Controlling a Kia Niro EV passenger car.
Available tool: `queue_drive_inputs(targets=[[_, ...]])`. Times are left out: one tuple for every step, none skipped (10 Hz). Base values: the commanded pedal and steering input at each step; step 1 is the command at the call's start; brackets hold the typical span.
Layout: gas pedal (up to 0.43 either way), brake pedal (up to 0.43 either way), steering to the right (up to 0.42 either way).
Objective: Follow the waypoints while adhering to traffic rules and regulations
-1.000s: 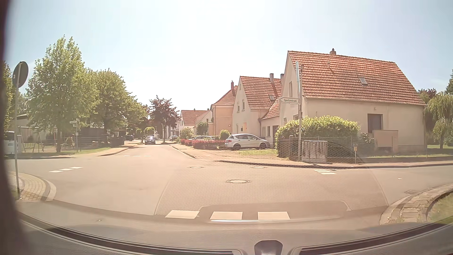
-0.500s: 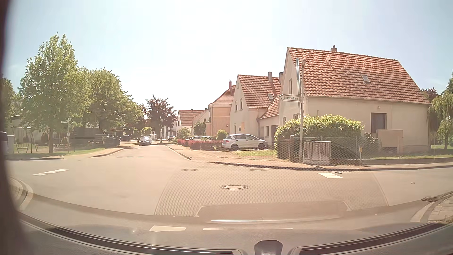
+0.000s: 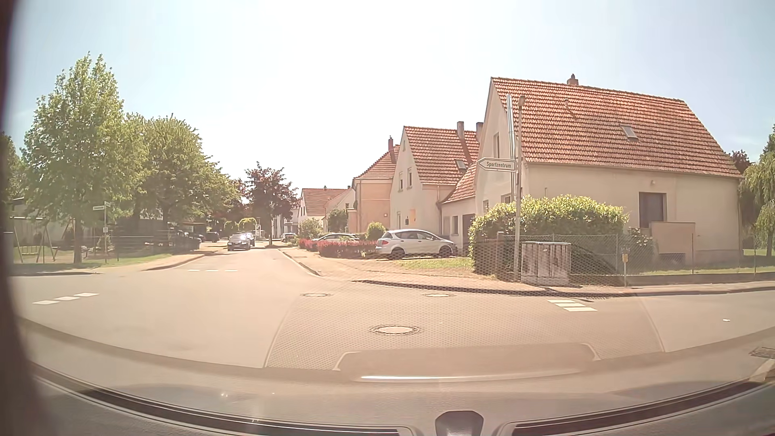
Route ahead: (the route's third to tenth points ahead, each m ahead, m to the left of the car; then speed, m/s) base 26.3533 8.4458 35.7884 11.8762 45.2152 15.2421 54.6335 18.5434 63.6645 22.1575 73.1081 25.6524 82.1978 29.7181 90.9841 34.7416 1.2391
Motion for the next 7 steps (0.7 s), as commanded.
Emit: queue_drive_inputs(targets=[[0.000,0.085,0.034],[0.000,0.085,0.034],[0.000,0.073,0.034],[0.000,0.043,0.034],[0.000,0.012,0.033],[0.000,0.012,0.032],[0.000,0.006,0.026]])
